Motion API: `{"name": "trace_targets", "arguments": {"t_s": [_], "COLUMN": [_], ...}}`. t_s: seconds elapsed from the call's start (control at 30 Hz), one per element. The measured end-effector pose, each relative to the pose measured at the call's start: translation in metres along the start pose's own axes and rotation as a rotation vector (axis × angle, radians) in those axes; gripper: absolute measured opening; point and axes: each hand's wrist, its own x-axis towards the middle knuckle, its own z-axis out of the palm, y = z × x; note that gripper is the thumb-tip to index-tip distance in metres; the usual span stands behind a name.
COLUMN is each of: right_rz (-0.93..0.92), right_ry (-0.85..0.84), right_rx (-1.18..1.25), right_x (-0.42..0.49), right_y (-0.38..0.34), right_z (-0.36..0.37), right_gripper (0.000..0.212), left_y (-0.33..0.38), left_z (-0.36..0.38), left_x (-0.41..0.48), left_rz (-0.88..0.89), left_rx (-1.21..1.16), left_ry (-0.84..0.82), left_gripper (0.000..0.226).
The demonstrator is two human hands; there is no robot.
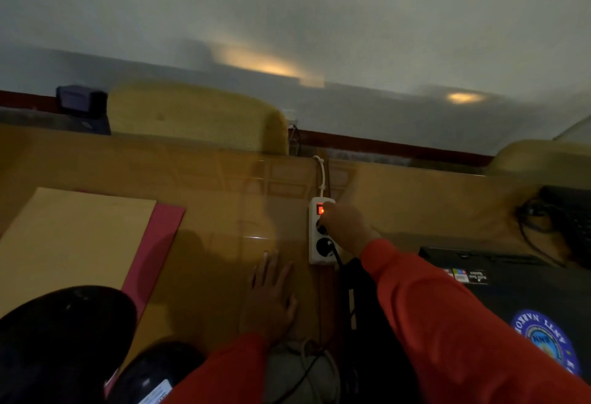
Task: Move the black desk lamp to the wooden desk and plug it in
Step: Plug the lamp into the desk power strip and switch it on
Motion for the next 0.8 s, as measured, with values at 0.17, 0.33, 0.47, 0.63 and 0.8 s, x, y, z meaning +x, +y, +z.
{"name": "trace_targets", "arguments": {"t_s": [0.17,0.33,0.47,0.63,0.8], "right_rz": [0.084,0.029,0.102,0.175,0.162], "right_ry": [-0.033,-0.062,0.045,0.166,0.253], "right_rx": [0.131,0.019,0.007,0.037,0.348], "right_x": [0.007,-0.009,-0.046,-0.107,-0.165], "right_y": [-0.001,-0.005,-0.015,-0.033,-0.072], "right_z": [-0.005,-0.009,-0.026,-0.052,-0.069], "right_gripper": [0.018,0.026,0.036,0.041,0.031], "left_y": [-0.001,-0.003,-0.002,0.013,0.036], "left_z": [0.003,0.003,-0.003,-0.035,-0.080], "left_x": [0.000,0.001,0.001,0.008,-0.025], "left_rz": [-0.002,0.019,0.004,0.008,0.100], "left_rx": [0.015,0.056,-0.007,-0.008,-0.125], "left_ry": [-0.032,-0.023,-0.113,-0.200,-0.364], "left_gripper": [0.062,0.058,0.059,0.042,0.033]}}
